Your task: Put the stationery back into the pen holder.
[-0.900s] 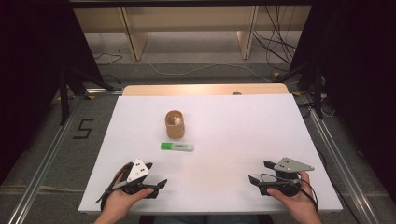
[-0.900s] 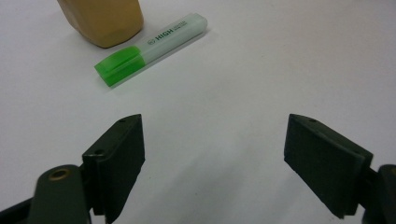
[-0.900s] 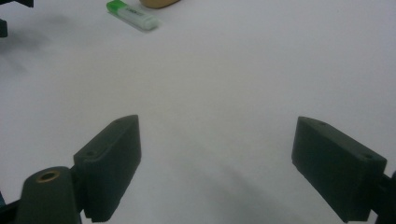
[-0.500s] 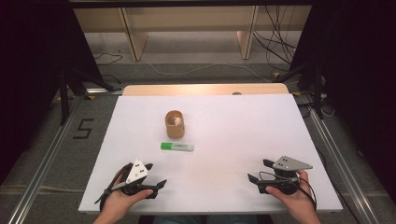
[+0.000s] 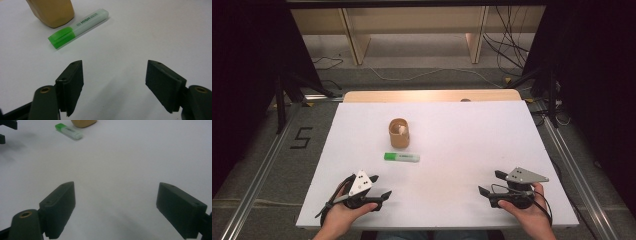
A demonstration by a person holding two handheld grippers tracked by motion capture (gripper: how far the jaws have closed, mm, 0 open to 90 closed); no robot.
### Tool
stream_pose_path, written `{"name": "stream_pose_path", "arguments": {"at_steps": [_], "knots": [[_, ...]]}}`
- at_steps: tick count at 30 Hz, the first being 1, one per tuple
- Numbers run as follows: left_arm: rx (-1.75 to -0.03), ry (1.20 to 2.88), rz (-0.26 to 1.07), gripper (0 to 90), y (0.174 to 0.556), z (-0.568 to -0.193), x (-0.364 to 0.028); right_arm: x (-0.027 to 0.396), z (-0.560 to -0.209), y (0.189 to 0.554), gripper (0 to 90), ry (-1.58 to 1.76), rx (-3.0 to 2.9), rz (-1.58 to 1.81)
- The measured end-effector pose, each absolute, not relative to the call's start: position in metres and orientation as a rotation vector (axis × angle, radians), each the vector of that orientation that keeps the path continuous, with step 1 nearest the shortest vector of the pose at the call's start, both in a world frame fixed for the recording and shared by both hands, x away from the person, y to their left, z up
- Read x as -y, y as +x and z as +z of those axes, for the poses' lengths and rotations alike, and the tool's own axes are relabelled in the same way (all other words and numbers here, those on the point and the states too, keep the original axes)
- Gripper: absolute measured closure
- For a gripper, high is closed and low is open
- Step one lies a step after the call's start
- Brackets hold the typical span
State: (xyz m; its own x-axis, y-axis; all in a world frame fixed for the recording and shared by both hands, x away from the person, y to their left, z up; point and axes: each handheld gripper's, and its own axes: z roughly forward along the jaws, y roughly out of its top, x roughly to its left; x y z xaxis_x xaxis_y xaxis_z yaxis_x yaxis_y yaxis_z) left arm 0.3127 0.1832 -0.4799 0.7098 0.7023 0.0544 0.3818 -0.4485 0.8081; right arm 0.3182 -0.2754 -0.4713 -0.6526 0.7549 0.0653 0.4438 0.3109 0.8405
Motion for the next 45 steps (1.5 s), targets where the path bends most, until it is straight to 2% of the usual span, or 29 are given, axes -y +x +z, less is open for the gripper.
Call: {"name": "stream_pose_path", "arguments": {"at_steps": [3,7,8,9,10,12,19,25,45], "knots": [[-0.801,2.078,0.478,40.7,0.313,-0.479,-0.180,0.274,-0.471,0.318,16.6,1.074,-2.251,1.265],[-0.799,2.074,0.450,65.4,0.316,-0.474,-0.169,0.274,-0.473,0.318,16.5,1.067,-2.258,1.265],[-0.785,2.082,0.448,65.4,0.317,-0.472,-0.165,0.274,-0.473,0.318,16.5,1.067,-2.258,1.265],[-0.789,2.094,0.453,76.9,0.321,-0.467,-0.154,0.274,-0.473,0.317,16.6,1.072,-2.255,1.268],[-0.799,2.089,0.466,82.4,0.323,-0.466,-0.149,0.274,-0.472,0.316,16.6,1.060,-2.258,1.264],[-0.792,2.089,0.484,89.6,0.327,-0.465,-0.144,0.274,-0.472,0.315,16.6,1.058,-2.258,1.261],[-0.873,2.120,0.520,89.9,0.391,-0.462,-0.100,0.272,-0.472,0.316,16.5,1.061,-2.257,1.257],[-0.942,2.153,0.592,89.9,0.430,-0.468,-0.083,0.274,-0.473,0.317,16.6,1.073,-2.261,1.262],[-1.027,2.217,0.569,89.9,0.457,-0.485,-0.075,0.273,-0.474,0.316,16.6,1.070,-2.267,1.263]]}}
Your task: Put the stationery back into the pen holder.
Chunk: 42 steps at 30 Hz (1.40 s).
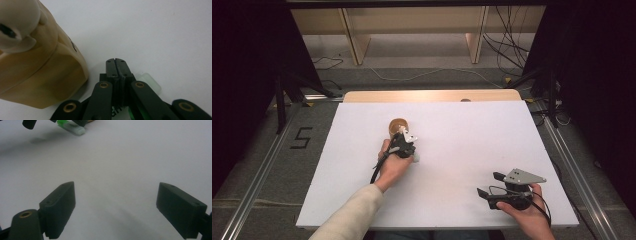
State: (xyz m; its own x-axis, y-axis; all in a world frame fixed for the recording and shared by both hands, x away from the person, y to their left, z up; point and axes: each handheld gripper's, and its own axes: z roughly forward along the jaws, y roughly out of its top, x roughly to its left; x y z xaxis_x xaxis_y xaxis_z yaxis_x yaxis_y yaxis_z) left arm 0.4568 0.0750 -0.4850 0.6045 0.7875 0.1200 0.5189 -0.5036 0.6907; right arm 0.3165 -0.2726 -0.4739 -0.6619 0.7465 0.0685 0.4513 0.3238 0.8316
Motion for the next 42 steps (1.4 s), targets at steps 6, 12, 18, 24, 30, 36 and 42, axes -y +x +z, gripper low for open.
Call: {"name": "stream_pose_path", "arguments": {"at_steps": [6,12,18,24,30,36,42], "knots": [[-1.033,2.227,0.560,89.9,0.456,-0.483,-0.073,0.272,-0.474,0.316,16.5,1.071,-2.268,1.264],[-1.036,2.244,0.543,89.9,0.455,-0.481,-0.073,0.272,-0.474,0.316,16.6,1.071,-2.272,1.258],[-1.038,2.262,0.518,89.9,0.453,-0.479,-0.074,0.272,-0.474,0.316,16.6,1.073,-2.273,1.258],[-1.042,2.290,0.494,89.9,0.449,-0.477,-0.075,0.272,-0.475,0.316,16.6,1.073,-2.274,1.257],[-1.031,2.310,0.465,89.9,0.443,-0.473,-0.077,0.272,-0.475,0.317,16.6,1.069,-2.276,1.260],[-1.042,2.306,0.450,89.9,0.443,-0.473,-0.078,0.271,-0.475,0.317,16.6,1.070,-2.279,1.262],[-1.042,2.328,0.449,89.9,0.444,-0.476,-0.076,0.271,-0.475,0.317,16.6,1.064,-2.278,1.262]]}}
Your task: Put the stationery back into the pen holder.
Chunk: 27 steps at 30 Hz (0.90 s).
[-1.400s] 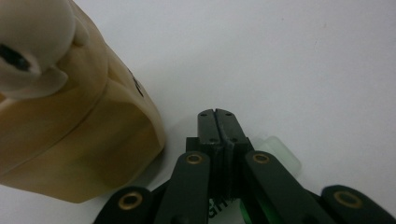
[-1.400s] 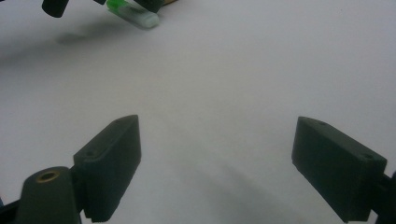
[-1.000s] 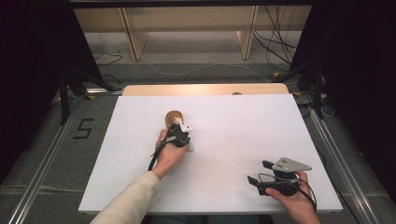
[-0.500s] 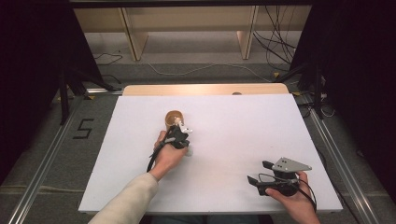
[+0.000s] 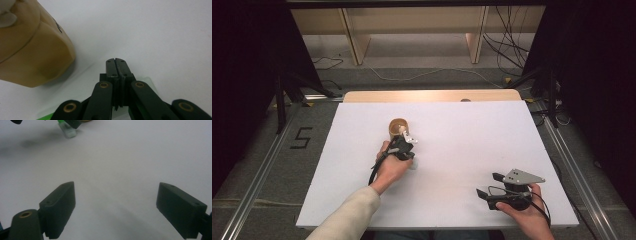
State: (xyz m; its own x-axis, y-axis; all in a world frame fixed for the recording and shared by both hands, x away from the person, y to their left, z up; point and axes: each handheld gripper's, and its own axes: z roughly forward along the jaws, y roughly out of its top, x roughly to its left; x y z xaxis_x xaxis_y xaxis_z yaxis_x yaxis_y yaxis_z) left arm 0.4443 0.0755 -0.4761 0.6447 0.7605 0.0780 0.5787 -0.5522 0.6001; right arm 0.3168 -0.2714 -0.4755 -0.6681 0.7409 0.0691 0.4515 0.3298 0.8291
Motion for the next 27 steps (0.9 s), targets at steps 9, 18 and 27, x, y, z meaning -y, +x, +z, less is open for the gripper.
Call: {"name": "stream_pose_path", "arguments": {"at_steps": [9,18,27], "knots": [[-1.050,2.360,0.429,89.9,0.442,-0.475,-0.077,0.271,-0.475,0.316,16.5,1.068,-2.277,1.262],[-1.052,2.387,0.387,89.9,0.437,-0.474,-0.080,0.271,-0.475,0.316,16.6,1.067,-2.279,1.261],[-1.045,2.413,0.344,90.0,0.432,-0.473,-0.085,0.271,-0.475,0.316,16.6,1.070,-2.280,1.260]]}}
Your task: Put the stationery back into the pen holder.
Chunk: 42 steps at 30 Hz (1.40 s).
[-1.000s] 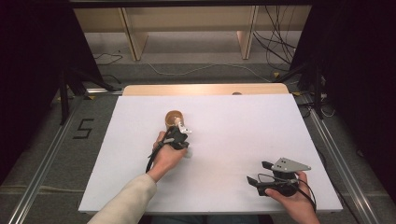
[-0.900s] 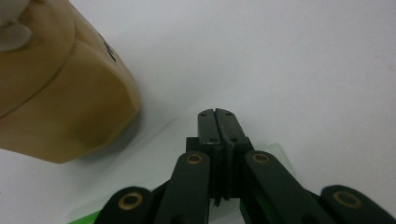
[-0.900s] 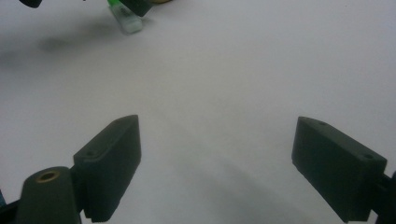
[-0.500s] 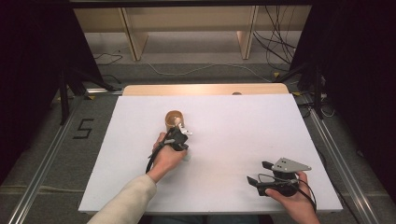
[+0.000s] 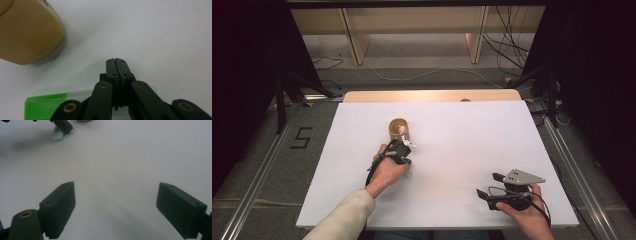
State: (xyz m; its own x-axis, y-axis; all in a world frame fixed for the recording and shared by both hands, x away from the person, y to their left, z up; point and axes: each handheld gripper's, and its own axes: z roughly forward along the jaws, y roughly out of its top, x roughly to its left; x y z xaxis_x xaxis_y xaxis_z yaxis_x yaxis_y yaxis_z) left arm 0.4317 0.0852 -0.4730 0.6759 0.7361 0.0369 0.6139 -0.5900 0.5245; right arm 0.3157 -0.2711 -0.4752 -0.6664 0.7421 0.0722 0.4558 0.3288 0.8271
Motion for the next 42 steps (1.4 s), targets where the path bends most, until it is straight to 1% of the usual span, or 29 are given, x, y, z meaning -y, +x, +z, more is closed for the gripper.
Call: {"name": "stream_pose_path", "arguments": {"at_steps": [23,42], "knots": [[-1.029,2.468,0.301,89.9,0.420,-0.470,-0.096,0.271,-0.476,0.316,16.6,1.066,-2.285,1.255],[-1.006,2.529,0.228,89.9,0.409,-0.466,-0.111,0.270,-0.476,0.315,16.5,1.069,-2.286,1.252]]}}
